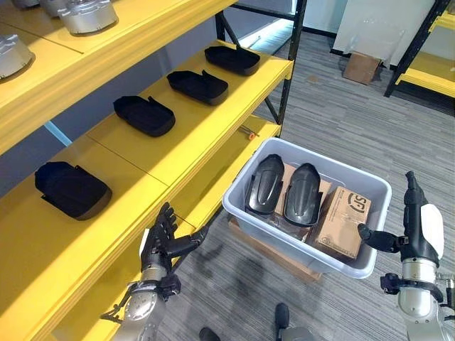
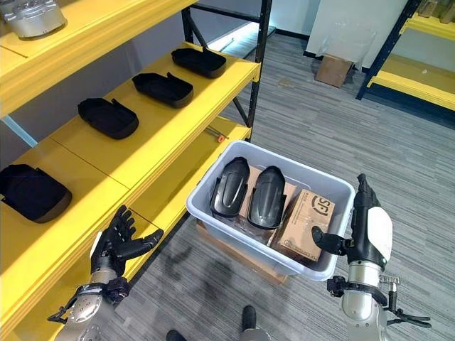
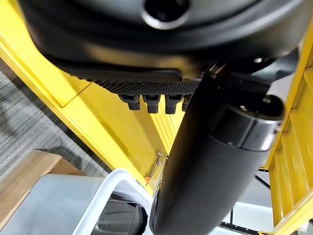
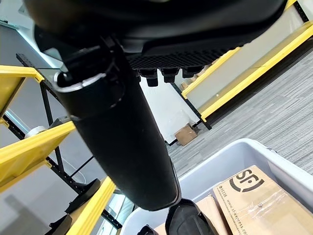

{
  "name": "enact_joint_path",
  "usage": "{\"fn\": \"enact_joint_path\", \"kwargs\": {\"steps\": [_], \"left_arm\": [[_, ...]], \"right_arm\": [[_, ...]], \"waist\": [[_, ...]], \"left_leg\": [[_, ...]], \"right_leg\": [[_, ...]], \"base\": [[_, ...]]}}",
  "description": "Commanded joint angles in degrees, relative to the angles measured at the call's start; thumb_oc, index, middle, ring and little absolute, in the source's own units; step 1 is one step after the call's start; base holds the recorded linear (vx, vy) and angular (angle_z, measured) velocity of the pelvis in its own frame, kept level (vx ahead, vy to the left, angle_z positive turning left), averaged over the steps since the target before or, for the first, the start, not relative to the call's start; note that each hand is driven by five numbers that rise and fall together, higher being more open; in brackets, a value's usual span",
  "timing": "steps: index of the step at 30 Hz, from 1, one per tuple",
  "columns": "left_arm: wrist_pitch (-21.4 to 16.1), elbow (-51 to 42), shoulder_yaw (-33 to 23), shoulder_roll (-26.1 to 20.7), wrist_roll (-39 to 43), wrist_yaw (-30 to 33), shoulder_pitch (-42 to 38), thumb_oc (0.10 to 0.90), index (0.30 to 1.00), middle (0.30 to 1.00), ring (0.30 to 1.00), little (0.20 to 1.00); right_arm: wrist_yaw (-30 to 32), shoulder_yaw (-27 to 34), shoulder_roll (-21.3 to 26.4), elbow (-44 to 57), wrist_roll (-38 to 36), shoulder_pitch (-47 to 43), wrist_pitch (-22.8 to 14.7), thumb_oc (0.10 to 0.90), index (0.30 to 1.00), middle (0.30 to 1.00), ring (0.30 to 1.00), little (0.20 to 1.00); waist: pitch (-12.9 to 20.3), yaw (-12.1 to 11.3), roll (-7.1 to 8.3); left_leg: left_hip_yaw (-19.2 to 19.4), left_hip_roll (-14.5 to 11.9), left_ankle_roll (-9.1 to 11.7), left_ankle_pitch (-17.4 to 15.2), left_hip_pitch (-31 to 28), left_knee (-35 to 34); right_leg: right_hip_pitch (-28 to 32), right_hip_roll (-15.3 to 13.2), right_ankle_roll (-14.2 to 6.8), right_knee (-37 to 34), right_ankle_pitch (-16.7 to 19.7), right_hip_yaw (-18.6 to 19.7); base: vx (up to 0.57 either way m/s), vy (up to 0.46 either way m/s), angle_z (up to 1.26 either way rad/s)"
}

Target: Move parts from the plastic box to the shelf.

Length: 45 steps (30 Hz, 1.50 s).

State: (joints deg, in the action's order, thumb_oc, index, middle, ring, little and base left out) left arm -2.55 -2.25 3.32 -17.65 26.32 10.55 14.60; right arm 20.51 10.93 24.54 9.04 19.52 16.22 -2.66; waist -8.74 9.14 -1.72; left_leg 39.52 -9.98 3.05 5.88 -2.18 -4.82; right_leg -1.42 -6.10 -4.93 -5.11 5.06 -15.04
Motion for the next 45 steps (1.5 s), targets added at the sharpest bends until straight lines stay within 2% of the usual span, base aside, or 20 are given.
{"fn": "enact_joint_path", "kwargs": {"steps": [1, 9, 10, 11, 12, 14, 15, 16, 18, 19, 22, 24, 26, 28, 30, 32, 33, 37, 39, 45], "left_arm": [[-5.42, -4.31, -2.05, -3.25, -1.76, -1.42, -3.20, 0.900, 1.000, 1.000, 1.000, 1.000], [-5.42, -4.10, -1.55, -2.42, -1.87, -1.24, -3.57, 0.900, 1.000, 1.000, 1.000, 1.000], [-5.52, -4.11, -1.64, -2.10, -1.64, -1.01, -3.58, 0.900, 1.000, 1.000, 1.000, 1.000], [-5.53, -4.09, -1.62, -2.11, -1.63, -1.00, -3.61, 0.900, 1.000, 1.000, 1.000, 1.000], [-5.72, -4.18, -1.62, -2.01, -1.46, -0.63, -3.96, 0.900, 1.000, 1.000, 1.000, 1.000], [-5.85, -4.04, -1.58, -1.71, -1.10, -0.10, -4.50, 0.900, 1.000, 1.000, 1.000, 1.000], [-6.21, -3.94, -2.13, -1.60, -1.17, 0.15, -4.22, 0.900, 1.000, 1.000, 1.000, 1.000], [-6.34, -3.83, -2.31, -1.53, -1.21, 0.17, -3.96, 0.900, 1.000, 1.000, 1.000, 1.000], [-6.49, -3.86, -2.26, -1.50, -1.16, 0.23, -3.96, 0.900, 1.000, 1.000, 1.000, 1.000], [-6.49, -4.01, -1.99, -1.16, -0.83, 0.35, -3.68, 0.900, 1.000, 1.000, 1.000, 1.000], [-6.46, -3.79, -1.55, -1.27, -0.81, 0.96, -4.42, 0.900, 1.000, 1.000, 1.000, 1.000], [-6.35, -3.03, -1.49, -1.66, -0.71, 1.34, -4.79, 0.900, 1.000, 1.000, 1.000, 1.000], [-6.61, -2.74, -1.55, -1.24, -0.46, 1.60, -4.43, 0.900, 1.000, 1.000, 1.000, 1.000], [-6.81, -2.64, -1.48, -1.07, 0.38, 1.87, -4.27, 0.900, 1.000, 1.000, 1.000, 1.000], [-6.89, -2.75, -1.34, -1.08, 0.50, 1.87, -4.44, 0.900, 1.000, 1.000, 1.000, 1.000], [-7.21, -2.91, -0.88, -1.26, 0.57, 2.54, -4.90, 0.900, 1.000, 1.000, 1.000, 1.000], [-7.33, -3.33, -0.67, -2.20, 0.54, 3.09, -5.85, 0.900, 1.000, 1.000, 1.000, 1.000], [-7.62, -3.64, -0.69, -3.43, 0.66, 3.74, -6.46, 0.900, 1.000, 1.000, 1.000, 1.000], [-7.64, -3.80, -0.72, -4.49, 0.63, 4.01, -6.59, 0.900, 1.000, 1.000, 1.000, 1.000], [-7.47, -4.30, -0.36, -5.45, 0.93, 4.10, -6.96, 0.900, 1.000, 1.000, 1.000, 1.000]], "right_arm": [[3.09, 5.79, 1.62, 7.73, 0.11, -2.95, -5.20, 0.900, 1.000, 1.000, 1.000, 1.000], [3.56, 6.68, 2.90, 8.67, 0.66, -0.49, -6.29, 0.900, 1.000, 1.000, 1.000, 1.000], [3.75, 6.93, 3.04, 8.92, 0.99, 0.12, -6.34, 0.900, 1.000, 1.000, 1.000, 1.000], [3.76, 6.96, 3.02, 8.95, 1.00, 0.13, -6.32, 0.900, 1.000, 1.000, 1.000, 1.000], [3.96, 6.75, 3.29, 8.93, 1.00, -0.09, -6.46, 0.900, 1.000, 1.000, 1.000, 1.000], [4.13, 5.54, 4.10, 8.08, 0.92, -1.21, -6.74, 0.900, 1.000, 1.000, 1.000, 1.000], [3.63, 3.76, 4.91, 6.95, 0.97, -2.92, -7.17, 0.900, 1.000, 1.000, 1.000, 1.000], [3.34, 3.09, 5.13, 6.38, 0.85, -3.52, -7.40, 0.900, 1.000, 1.000, 1.000, 1.000], [3.20, 3.23, 5.36, 6.13, 0.74, -3.63, -7.52, 0.900, 1.000, 1.000, 1.000, 1.000], [2.98, 4.14, 5.48, 6.22, 0.49, -2.72, -7.52, 0.900, 1.000, 1.000, 1.000, 1.000], [3.38, 4.61, 5.90, 6.29, 0.64, -2.93, -7.24, 0.900, 1.000, 1.000, 1.000, 1.000], [3.62, 3.49, 6.08, 6.01, 0.68, -4.01, -7.20, 0.900, 1.000, 1.000, 1.000, 1.000], [3.01, 1.79, 6.83, 5.55, 0.43, -5.71, -7.29, 0.900, 1.000, 1.000, 1.000, 1.000], [2.25, 0.81, 7.00, 5.84, 0.75, -5.96, -7.38, 0.900, 1.000, 1.000, 1.000, 1.000], [1.89, 0.84, 6.91, 6.05, 0.67, -5.94, -7.32, 0.900, 1.000, 1.000, 1.000, 1.000], [1.58, 0.93, 6.58, 6.36, 0.38, -5.78, -7.09, 0.900, 1.000, 1.000, 1.000, 1.000], [1.38, 0.79, 6.47, 6.56, 0.23, -6.11, -6.78, 0.900, 1.000, 1.000, 1.000, 1.000], [1.16, -0.06, 6.08, 5.95, -0.16, -7.14, -6.21, 0.900, 1.000, 1.000, 1.000, 1.000], [0.66, -0.69, 5.76, 6.19, -0.26, -7.87, -6.13, 0.900, 1.000, 1.000, 1.000, 1.000], [0.02, -0.83, 5.01, 5.83, -0.79, -8.34, -5.91, 0.900, 1.000, 1.000, 1.000, 1.000]], "waist": [[1.69, 0.78, 2.98], [-0.02, 1.60, 3.10], [-0.59, 1.26, 3.30], [-0.68, 1.27, 3.26], [-1.44, 0.60, 3.27], [-2.72, -1.43, 3.58], [-3.48, -3.66, 4.39], [-3.69, -4.60, 4.70], [-3.82, -4.77, 4.59], [-4.38, -4.47, 4.03], [-5.29, -5.02, 3.54], [-5.58, -6.02, 3.21], [-4.82, -6.89, 2.30], [-3.69, -7.10, 2.07], [-3.24, -7.35, 1.69], [-2.37, -7.35, 2.26], [-1.78, -7.02, 3.30], [-0.83, -7.06, 4.11], [-0.14, -6.67, 5.33], [0.77, -6.45, 5.78]], "left_leg": [[-2.85, -5.03, 4.15, 1.25, 2.12, 5.16], [-5.72, -10.24, 6.57, 3.85, 2.72, 10.17], [-8.18, -11.09, 6.53, 4.02, 3.26, 12.86], [-8.34, -11.29, 6.61, 3.86, 3.41, 13.28], [-12.33, -10.42, 6.16, 3.88, 4.50, 14.94], [-22.98, -5.85, 3.77, 1.73, 7.30, 15.49], [-33.36, -0.31, 0.51, -1.32, 10.23, 15.31], [-37.14, 2.15, 0.10, -1.85, 11.71, 15.10], [-38.59, 2.89, 0.34, 0.01, 13.81, 13.21], [-36.72, 2.47, 1.28, 3.77, 16.66, 10.19], [-37.15, 3.35, 1.65, 5.54, 20.05, 5.83], [-39.87, 4.71, 2.21, 6.47, 20.56, 0.67], [-42.82, 4.25, 3.74, 8.27, 21.64, 0.37], [-42.37, 3.30, 3.76, 9.04, 19.42, -0.18], [-41.77, 2.58, 4.29, 10.21, 19.11, -0.18], [-40.23, 2.41, 3.81, 9.66, 18.13, 0.59], [-38.29, 3.38, 2.58, 7.31, 18.21, 3.88], [-35.49, 3.21, 1.48, 4.94, 19.60, 7.74], [-32.58, 3.79, -0.03, 2.14, 19.77, 9.64], [-30.49, 4.50, -1.46, -1.04, 21.32, 12.64]], "right_leg": [[6.22, 1.95, -1.18, 3.13, -11.22, 2.45], [6.67, 5.99, 2.05, 4.73, -13.22, 4.91], [6.92, 6.77, 2.79, 5.00, -13.61, 5.93], [6.96, 6.86, 2.86, 5.04, -13.66, 5.90], [6.97, 7.01, 3.11, 5.39, -13.82, 6.77], [6.72, 6.87, 3.35, 5.79, -13.79, 8.75], [5.92, 6.67, 3.36, 6.24, -13.01, 10.95], [6.25, 6.93, 3.36, 6.30, -13.06, 12.31], [6.40, 7.30, 3.33, 6.08, -12.89, 12.80], [6.77, 7.79, 3.30, 6.21, -13.01, 12.48], [6.47, 7.76, 3.30, 7.18, -13.31, 12.92], [7.42, 8.59, 3.19, 7.71, -14.53, 15.48], [10.03, 9.07, 2.79, 6.94, -16.25, 19.93], [11.90, 8.43, 2.52, 5.81, -17.18, 22.23], [12.36, 8.25, 2.49, 5.26, -17.29, 22.81], [13.29, 6.28, 1.66, 4.90, -17.82, 23.29], [13.58, 3.89, 0.42, 5.52, -18.50, 23.91], [11.84, 1.83, -0.72, 6.71, -17.63, 25.29], [10.34, -0.22, -2.20, 7.69, -16.78, 25.71], [8.55, -1.93, -3.63, 7.56, -14.68, 25.42]], "base": [[-0.06, -0.250, -0.10], [-0.03, -0.195, -0.14], [0.01, -0.139, -0.22], [-0.01, -0.166, -0.29], [-0.03, -0.053, -0.45], [-0.03, -0.077, -0.62], [0.04, -0.096, -0.74], [0.03, -0.071, -1.00], [0.11, -0.022, -1.09], [0.13, -0.001, -0.48], [0.12, 0.067, -0.07], [0.22, 0.098, -0.32], [0.37, 0.205, -1.11], [0.36, 0.227, -1.05], [0.21, 0.144, -0.63], [0.33, 0.240, -0.62], [0.40, 0.331, -0.52], [0.20, 0.174, -0.46], [0.28, 0.241, -0.33], [0.12, 0.117, -0.25]]}}
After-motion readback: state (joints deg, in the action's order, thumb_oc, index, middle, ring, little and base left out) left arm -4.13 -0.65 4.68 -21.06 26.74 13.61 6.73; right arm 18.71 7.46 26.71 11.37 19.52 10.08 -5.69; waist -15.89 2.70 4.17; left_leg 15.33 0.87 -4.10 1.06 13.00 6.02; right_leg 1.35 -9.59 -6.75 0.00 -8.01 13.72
